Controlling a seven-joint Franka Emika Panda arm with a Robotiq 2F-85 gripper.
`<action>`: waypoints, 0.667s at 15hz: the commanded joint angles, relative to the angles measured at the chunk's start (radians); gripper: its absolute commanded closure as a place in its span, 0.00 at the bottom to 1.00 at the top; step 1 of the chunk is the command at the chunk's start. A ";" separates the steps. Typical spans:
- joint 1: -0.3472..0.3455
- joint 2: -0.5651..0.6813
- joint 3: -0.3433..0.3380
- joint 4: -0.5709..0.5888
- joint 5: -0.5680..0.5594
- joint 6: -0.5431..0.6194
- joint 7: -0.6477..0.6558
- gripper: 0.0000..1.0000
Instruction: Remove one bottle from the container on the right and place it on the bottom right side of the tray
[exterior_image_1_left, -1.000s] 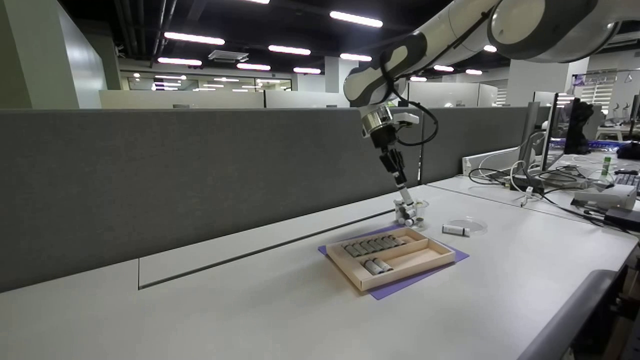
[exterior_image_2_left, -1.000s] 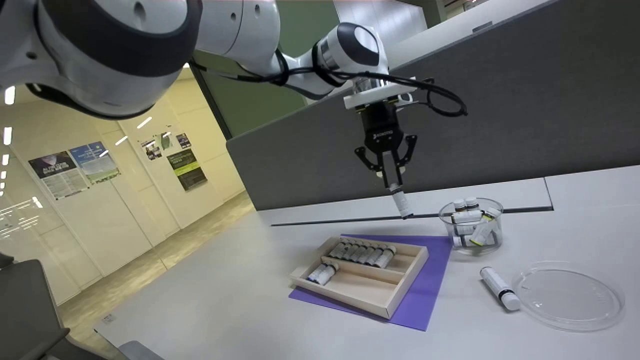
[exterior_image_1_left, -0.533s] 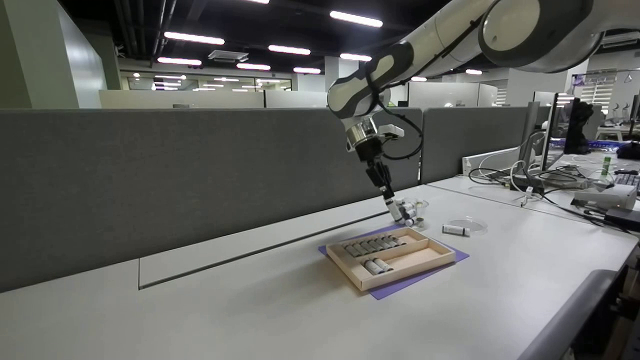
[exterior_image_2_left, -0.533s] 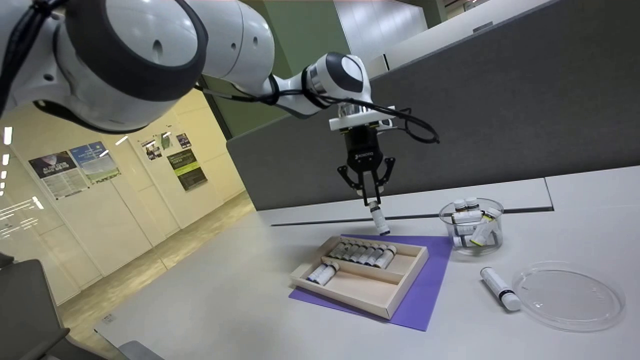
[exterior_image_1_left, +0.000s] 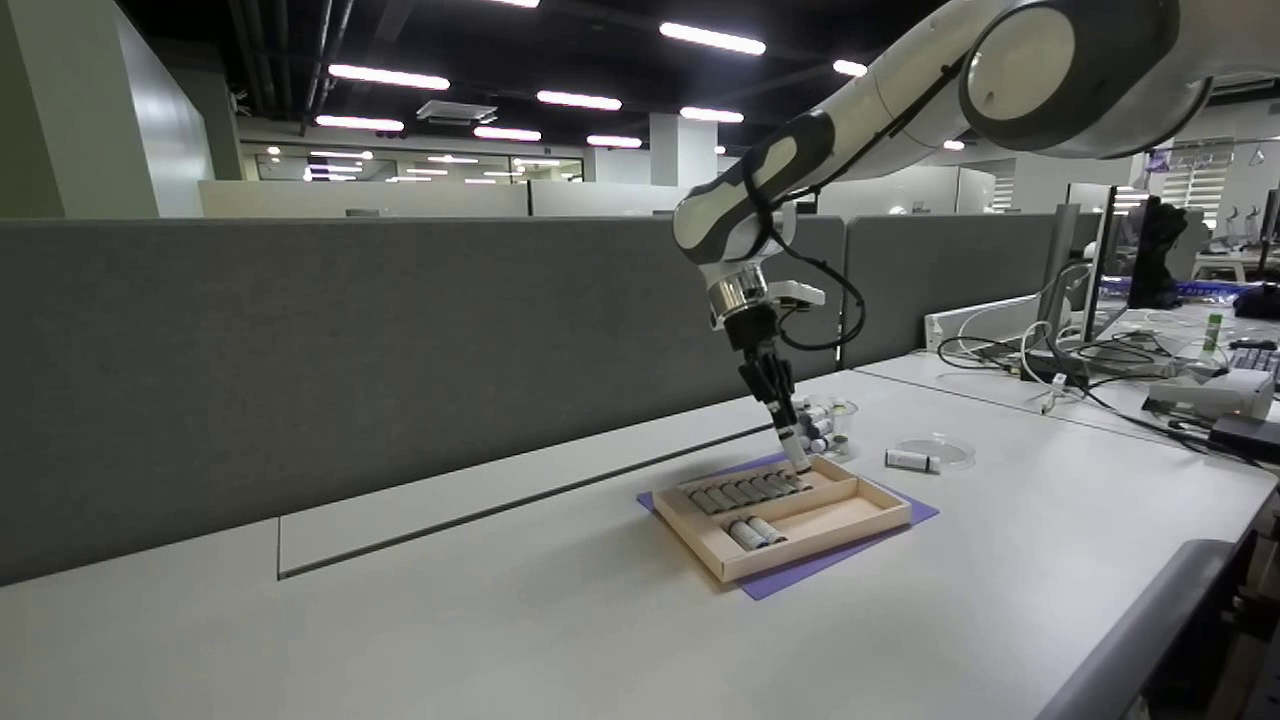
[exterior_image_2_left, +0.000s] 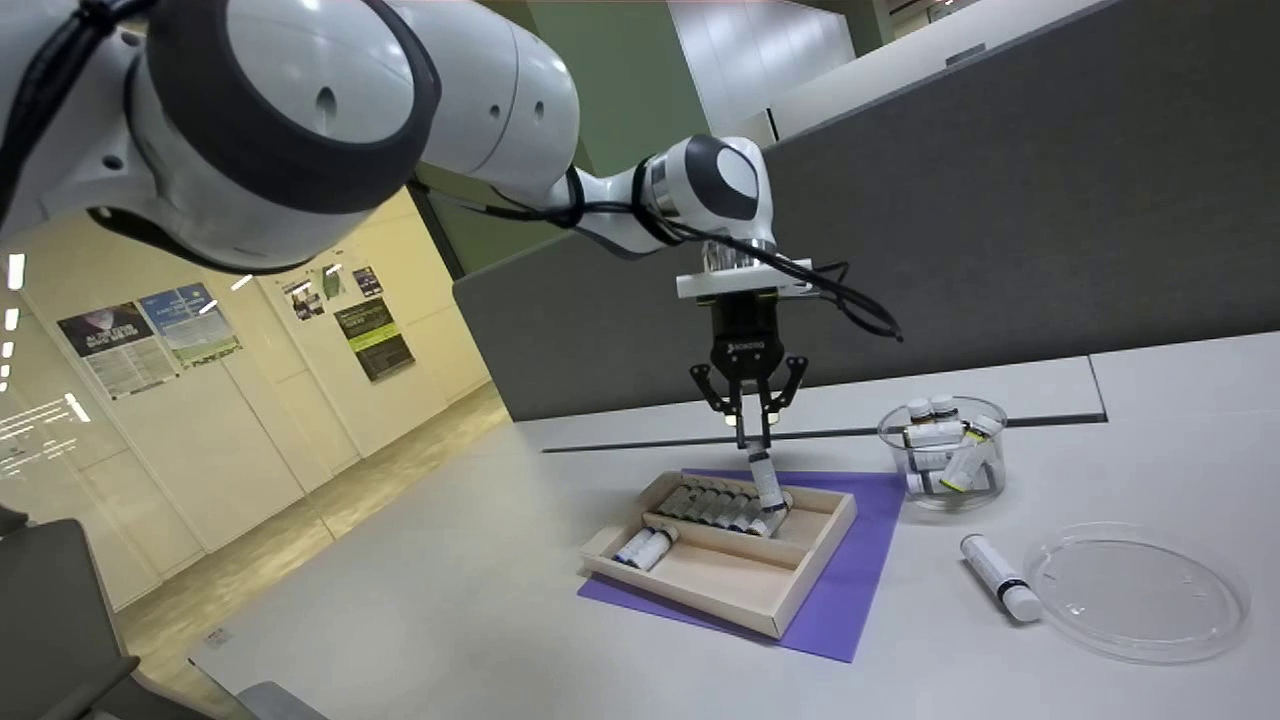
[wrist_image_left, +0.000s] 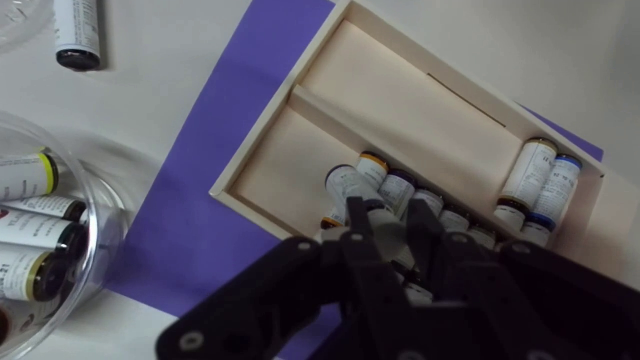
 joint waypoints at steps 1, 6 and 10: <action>-0.011 -0.050 0.007 -0.079 0.040 0.038 0.046 0.95; -0.003 -0.122 0.002 -0.166 0.036 0.100 0.046 0.95; 0.002 -0.202 0.008 -0.248 0.036 0.103 0.025 0.95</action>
